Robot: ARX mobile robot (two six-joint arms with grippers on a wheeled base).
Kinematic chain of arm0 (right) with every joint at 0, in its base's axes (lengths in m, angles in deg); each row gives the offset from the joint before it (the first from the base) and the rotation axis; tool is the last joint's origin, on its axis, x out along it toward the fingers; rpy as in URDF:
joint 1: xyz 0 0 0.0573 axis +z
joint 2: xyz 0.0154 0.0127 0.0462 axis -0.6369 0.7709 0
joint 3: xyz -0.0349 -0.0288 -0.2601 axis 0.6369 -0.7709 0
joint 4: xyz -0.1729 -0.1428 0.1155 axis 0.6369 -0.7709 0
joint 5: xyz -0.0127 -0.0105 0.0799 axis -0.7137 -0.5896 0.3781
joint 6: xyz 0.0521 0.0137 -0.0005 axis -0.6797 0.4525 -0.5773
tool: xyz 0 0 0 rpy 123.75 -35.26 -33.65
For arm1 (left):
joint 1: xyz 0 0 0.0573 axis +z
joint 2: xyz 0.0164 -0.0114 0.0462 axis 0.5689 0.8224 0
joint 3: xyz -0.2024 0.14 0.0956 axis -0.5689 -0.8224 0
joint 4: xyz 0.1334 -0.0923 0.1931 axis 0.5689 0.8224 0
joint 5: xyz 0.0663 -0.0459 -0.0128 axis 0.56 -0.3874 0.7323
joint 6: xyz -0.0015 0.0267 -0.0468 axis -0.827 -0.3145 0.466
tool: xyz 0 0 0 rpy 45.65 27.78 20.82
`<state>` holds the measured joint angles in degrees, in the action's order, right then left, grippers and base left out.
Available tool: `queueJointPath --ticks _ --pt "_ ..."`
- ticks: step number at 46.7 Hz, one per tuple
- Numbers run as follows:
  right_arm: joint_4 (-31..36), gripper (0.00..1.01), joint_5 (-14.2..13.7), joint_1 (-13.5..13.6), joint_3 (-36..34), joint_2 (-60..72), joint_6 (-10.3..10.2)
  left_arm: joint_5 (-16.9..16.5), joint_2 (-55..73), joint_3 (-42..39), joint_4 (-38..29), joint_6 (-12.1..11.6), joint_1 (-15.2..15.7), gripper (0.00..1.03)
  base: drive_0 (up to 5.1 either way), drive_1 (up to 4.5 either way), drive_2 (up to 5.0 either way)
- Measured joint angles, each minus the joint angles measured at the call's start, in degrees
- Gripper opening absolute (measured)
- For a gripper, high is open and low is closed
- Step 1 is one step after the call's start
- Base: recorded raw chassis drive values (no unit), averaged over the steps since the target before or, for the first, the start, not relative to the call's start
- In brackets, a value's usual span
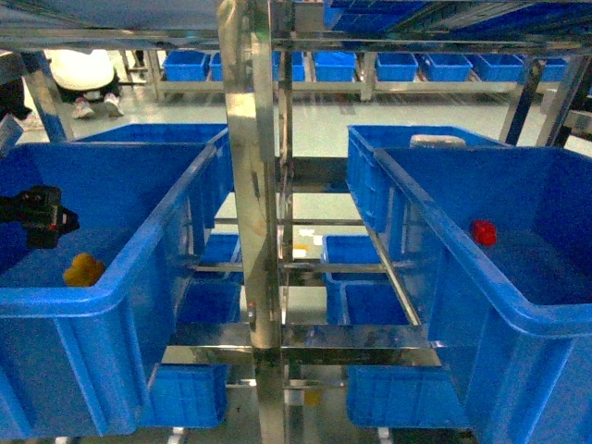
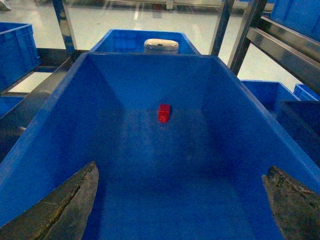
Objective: Sort and place red and yellow blocks in left bins
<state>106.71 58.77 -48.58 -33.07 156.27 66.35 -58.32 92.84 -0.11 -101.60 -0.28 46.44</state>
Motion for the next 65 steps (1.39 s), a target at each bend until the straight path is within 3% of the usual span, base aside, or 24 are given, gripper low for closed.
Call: queueJointPath --ticks 5,14,29,39,53,60,65 --pt "0.0 0.98 0.0 0.0 0.0 0.0 0.0 -2.2 -2.6 -1.7 0.4 1.6 -1.5 1.0 0.0 0.0 0.0" --pt "0.0 0.98 0.0 0.0 0.0 0.0 0.0 -3.4 -6.6 -4.0 0.6 4.0 -3.5 0.98 0.0 0.0 0.0" --pt "0.0 0.98 0.0 0.0 0.0 0.0 0.0 -5.3 -13.4 -12.8 -0.9 8.9 -3.0 0.98 0.0 0.0 0.0" --pt "0.0 0.98 0.0 0.0 0.0 0.0 0.0 -7.2 -21.4 -15.6 -0.9 11.5 -4.5 0.98 0.0 0.0 0.0" --pt "0.0 0.98 0.0 0.0 0.0 0.0 0.0 -6.1 -35.7 -25.2 0.7 13.5 -7.7 0.98 0.0 0.0 0.0" --pt "0.0 0.98 0.0 0.0 0.0 0.0 0.0 -1.9 -45.4 -28.6 -1.6 12.9 -13.2 0.98 0.0 0.0 0.0" --pt "0.0 0.98 0.0 0.0 0.0 0.0 0.0 -1.9 -47.3 -28.5 -2.1 12.9 -13.6 0.98 0.0 0.0 0.0"
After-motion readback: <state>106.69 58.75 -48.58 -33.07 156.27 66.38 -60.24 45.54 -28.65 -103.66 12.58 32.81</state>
